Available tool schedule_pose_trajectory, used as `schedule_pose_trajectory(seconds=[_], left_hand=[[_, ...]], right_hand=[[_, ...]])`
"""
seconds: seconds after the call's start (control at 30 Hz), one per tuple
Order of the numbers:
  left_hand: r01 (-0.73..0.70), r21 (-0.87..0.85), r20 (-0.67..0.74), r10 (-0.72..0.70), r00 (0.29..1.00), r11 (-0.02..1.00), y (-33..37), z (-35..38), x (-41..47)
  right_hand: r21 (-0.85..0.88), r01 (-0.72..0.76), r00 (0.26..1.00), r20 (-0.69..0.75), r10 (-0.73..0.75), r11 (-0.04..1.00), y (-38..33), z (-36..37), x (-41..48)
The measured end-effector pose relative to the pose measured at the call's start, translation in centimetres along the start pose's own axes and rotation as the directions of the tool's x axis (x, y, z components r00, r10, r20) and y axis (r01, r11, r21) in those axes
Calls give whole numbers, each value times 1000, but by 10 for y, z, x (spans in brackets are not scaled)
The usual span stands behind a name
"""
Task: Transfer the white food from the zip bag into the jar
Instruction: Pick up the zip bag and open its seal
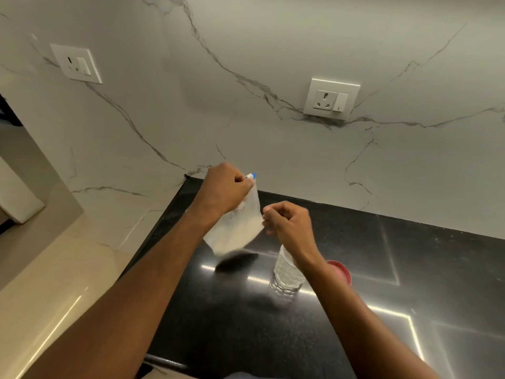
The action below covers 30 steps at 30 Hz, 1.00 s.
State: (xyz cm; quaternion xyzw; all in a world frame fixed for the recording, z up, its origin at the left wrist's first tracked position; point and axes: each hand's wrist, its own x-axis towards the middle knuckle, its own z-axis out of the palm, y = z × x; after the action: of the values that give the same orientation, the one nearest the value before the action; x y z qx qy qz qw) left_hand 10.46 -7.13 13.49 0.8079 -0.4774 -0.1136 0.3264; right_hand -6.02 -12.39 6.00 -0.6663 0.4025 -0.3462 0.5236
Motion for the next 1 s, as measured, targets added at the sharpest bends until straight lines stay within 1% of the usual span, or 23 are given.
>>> schedule_pose_trajectory(seconds=[0.1, 0.17, 0.27, 0.37, 0.43, 0.53, 0.6, 0.63, 0.7, 0.8, 0.87, 0.93, 1.0], left_hand=[[-170, -34, -39, 169, 985, 985, 31, -19, -1], [-274, -63, -54, 271, 961, 960, 54, -29, -2], [-376, -124, -66, 371, 926, 918, 86, -35, 0], [-417, -193, -49, 416, 908, 888, 107, -29, 3], [-419, -252, -42, 423, 905, 872, 116, -20, 2], [-390, -363, 4, 420, 908, 847, 126, -5, -5], [-340, -457, 42, 402, 915, 822, 127, 5, -10], [-313, -506, 50, 389, 920, 804, 126, 10, -12], [-238, -620, 60, 348, 936, 747, 122, 21, -17], [-71, -785, 125, 269, 955, 616, 114, 40, -27], [-1, -837, 154, 238, 959, 548, 107, 53, -32], [24, -868, 161, 236, 958, 497, 103, 64, -33], [42, -892, 172, 253, 952, 449, 104, 72, -34]], right_hand=[[-30, 4, 989, -145, -9, 1000, -1, -24, 12], [-53, -46, 980, -198, 35, 998, -1, -39, 22], [63, -189, 961, -193, 198, 980, -6, -61, 28], [178, -208, 941, -230, 246, 962, -8, -85, 23], [302, -204, 920, -267, 288, 931, -5, -103, 14], [538, -187, 879, -282, 385, 822, -1, -129, -2], [622, -148, 860, -303, 411, 769, 2, -148, -11], [629, -131, 852, -323, 411, 767, 4, -157, -15], [592, -105, 837, -381, 392, 799, 4, -174, -24], [509, -35, 814, -485, 320, 860, 0, -195, -37], [471, 28, 806, -532, 258, 882, -2, -204, -43], [445, 73, 803, -557, 213, 892, -2, -211, -48], [444, 98, 791, -578, 202, 891, 0, -216, -52]])
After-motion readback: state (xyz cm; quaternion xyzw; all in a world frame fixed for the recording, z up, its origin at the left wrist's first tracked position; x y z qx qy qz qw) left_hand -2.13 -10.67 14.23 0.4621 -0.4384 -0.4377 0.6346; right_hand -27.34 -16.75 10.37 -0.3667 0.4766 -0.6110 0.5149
